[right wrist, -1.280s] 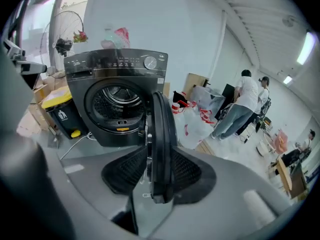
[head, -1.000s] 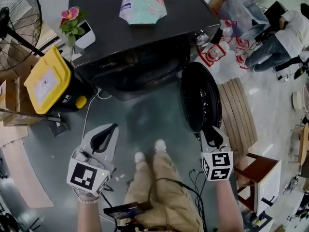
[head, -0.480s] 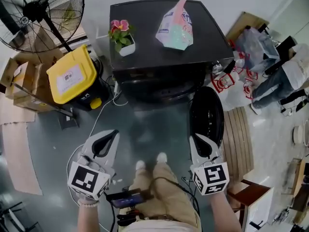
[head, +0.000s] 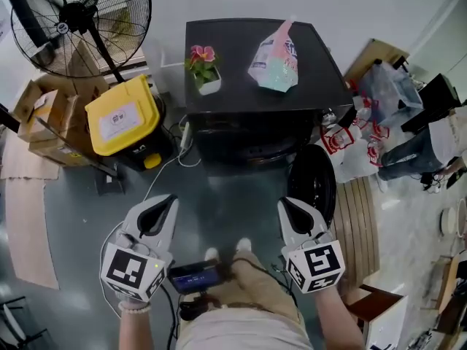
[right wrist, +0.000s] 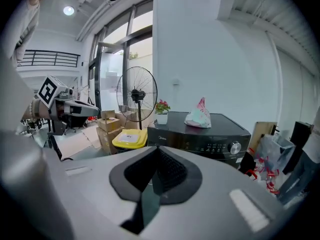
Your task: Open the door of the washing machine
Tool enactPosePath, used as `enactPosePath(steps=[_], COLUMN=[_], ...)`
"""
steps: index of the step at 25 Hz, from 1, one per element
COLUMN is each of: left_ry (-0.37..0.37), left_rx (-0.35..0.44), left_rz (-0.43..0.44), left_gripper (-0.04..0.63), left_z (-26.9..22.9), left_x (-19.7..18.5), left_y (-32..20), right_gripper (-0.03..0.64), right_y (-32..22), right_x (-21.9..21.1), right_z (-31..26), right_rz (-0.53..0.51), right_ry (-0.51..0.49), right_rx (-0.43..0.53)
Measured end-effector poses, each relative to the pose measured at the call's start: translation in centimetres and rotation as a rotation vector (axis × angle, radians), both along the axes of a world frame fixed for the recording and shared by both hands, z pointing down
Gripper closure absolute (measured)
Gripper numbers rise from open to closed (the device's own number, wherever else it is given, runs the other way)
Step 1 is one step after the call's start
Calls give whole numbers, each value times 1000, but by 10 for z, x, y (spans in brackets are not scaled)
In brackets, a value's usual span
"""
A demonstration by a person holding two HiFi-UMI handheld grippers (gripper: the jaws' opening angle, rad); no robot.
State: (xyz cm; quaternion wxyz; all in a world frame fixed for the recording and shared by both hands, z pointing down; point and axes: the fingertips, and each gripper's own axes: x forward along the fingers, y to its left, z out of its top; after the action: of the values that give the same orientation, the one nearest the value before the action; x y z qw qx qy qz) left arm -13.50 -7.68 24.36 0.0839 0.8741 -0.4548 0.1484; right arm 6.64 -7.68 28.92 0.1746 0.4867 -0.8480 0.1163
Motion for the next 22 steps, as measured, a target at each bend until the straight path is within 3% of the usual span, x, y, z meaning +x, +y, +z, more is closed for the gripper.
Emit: enactPosePath(steps=[10, 22], left_ry=[18, 19], left_rx=[10, 26], left_rz=[-42, -17], left_gripper=[601, 601], left_z=[-10, -14], left_x=[-9, 0], left_y=[8, 9], right_gripper=[611, 612], right_y=[0, -4], right_x=[-9, -15], right_z=[-24, -38], right_rz=[-25, -32], right_ry=[-17, 0], right_rx=[44, 90])
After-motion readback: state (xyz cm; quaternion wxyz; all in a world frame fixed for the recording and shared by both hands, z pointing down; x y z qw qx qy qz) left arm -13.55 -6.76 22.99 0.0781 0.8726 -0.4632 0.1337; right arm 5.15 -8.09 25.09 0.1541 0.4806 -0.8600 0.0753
